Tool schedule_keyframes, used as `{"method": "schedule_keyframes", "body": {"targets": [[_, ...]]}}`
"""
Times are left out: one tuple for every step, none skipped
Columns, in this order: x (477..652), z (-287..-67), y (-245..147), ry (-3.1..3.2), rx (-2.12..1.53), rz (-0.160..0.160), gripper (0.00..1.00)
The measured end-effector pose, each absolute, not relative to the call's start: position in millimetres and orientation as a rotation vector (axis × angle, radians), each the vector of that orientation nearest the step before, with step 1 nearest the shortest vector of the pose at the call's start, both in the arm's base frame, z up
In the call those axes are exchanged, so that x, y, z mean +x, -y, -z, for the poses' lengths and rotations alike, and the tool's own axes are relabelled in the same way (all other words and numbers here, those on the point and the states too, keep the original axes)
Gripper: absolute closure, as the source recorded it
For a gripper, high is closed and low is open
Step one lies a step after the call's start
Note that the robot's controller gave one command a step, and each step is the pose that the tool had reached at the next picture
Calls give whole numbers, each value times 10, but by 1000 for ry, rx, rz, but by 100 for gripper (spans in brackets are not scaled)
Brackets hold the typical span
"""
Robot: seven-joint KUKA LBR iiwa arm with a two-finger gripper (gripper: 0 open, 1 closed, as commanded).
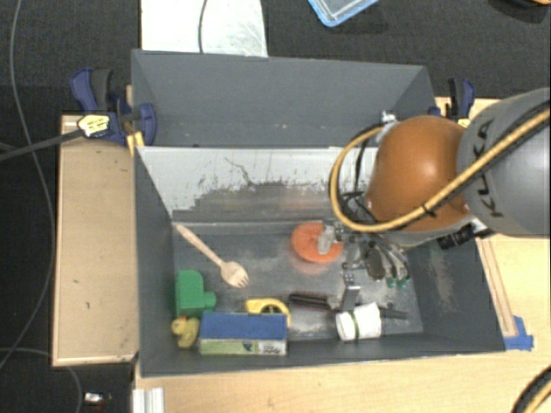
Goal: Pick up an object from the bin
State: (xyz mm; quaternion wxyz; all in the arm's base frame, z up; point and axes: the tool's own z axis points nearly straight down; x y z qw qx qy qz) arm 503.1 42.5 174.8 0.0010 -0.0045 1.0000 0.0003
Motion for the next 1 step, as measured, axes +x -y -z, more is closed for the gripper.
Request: {"method": "schedule_keyframes", "body": {"targets": [[5102, -1275, -191, -3113, 348, -4, 0]]}}
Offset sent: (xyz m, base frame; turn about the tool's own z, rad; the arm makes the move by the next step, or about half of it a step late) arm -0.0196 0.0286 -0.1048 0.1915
